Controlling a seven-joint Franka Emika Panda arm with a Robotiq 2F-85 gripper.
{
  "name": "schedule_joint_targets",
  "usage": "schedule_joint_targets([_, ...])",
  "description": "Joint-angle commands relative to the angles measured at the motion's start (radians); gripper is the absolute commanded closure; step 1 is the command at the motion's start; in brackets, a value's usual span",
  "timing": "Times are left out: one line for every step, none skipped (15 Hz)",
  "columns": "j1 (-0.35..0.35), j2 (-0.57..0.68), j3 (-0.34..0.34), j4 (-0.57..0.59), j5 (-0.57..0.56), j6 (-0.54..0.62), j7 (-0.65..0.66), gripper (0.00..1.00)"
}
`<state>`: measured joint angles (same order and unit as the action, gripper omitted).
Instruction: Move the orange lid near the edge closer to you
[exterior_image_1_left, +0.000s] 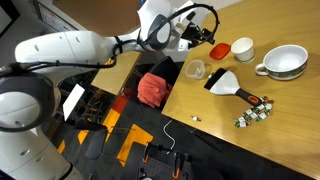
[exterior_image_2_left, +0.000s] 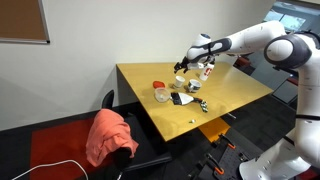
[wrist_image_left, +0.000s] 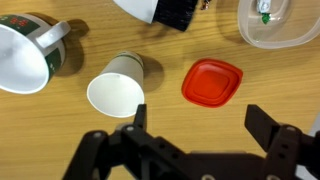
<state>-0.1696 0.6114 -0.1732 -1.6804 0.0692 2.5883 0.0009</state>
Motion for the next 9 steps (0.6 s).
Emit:
schedule_joint_targets([-0.06,0.145,0.052,0.167,0.023,-0.014,-0.015,0.0])
schedule_joint_targets([-0.071,0.177,0.061,0.193,0.023,-0.007,-0.019,0.0])
schedule_joint_targets([-0.081,0.204,0.071,0.217,0.024,-0.006,-0.022,0.0])
schedule_joint_targets([-0.09,0.228,0.08,0.238,0.025,-0.008,-0.026,0.0])
schedule_joint_targets([-0.094,0.248,0.084,0.255,0.024,-0.01,-0.022,0.0])
schedule_joint_targets([-0.097,0.268,0.087,0.27,0.022,-0.008,-0.019,0.0])
schedule_joint_targets([-0.101,0.284,0.091,0.283,0.022,-0.007,-0.018,0.0])
schedule_joint_targets([-0.101,0.3,0.091,0.294,0.02,-0.004,-0.016,0.0])
schedule_joint_targets([-0.101,0.315,0.092,0.305,0.018,-0.001,-0.014,0.0])
